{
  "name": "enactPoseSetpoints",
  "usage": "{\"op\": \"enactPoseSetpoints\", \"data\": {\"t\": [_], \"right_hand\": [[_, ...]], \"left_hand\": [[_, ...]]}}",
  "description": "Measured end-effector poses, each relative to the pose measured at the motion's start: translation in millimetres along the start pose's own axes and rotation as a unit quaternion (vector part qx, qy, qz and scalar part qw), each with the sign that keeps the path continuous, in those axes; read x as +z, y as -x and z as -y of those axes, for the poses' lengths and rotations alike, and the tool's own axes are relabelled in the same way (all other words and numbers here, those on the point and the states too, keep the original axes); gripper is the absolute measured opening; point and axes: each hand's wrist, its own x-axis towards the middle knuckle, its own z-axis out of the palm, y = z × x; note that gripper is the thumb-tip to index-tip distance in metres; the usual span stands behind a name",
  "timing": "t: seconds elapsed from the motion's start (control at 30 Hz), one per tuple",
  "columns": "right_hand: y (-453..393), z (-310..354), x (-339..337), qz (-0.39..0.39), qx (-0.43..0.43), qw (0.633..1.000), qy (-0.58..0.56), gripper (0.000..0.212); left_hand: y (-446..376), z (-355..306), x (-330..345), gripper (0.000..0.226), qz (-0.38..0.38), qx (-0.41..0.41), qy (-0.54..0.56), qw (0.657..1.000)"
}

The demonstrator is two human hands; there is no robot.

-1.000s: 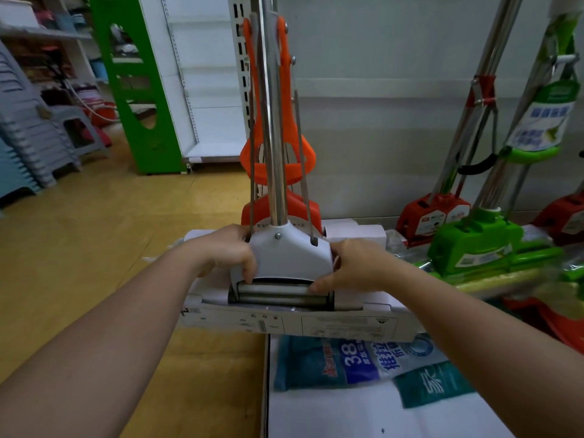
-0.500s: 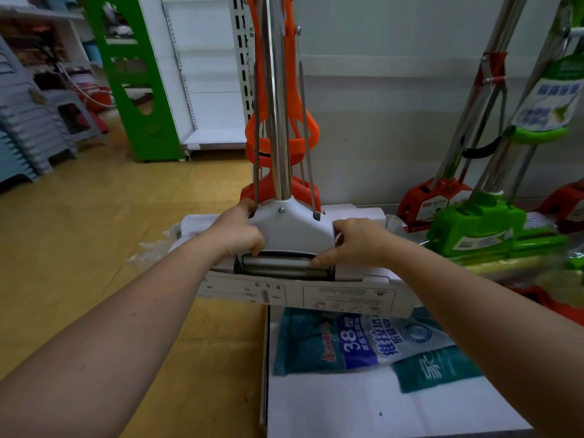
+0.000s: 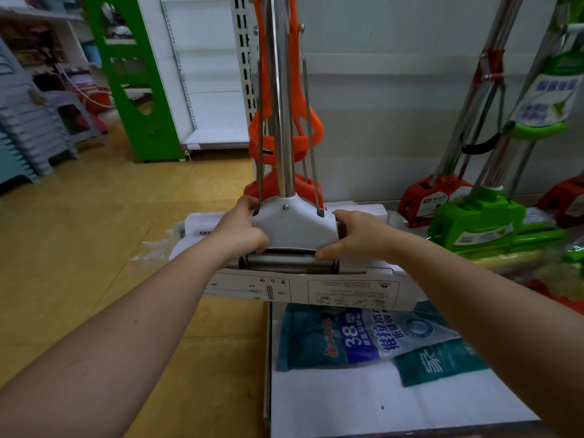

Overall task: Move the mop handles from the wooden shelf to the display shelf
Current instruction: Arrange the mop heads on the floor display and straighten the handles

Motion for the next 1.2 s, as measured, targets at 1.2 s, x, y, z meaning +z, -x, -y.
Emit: {"op": "enactPoseSetpoints", "data": {"t": [1.2], "right_hand": [[5,-14,-7,-0.009,-0.059,0.996,-0.06,0.088]], "left_hand": [[19,14,4,0.066,-0.246,0.186,0.048,0.95]]}}
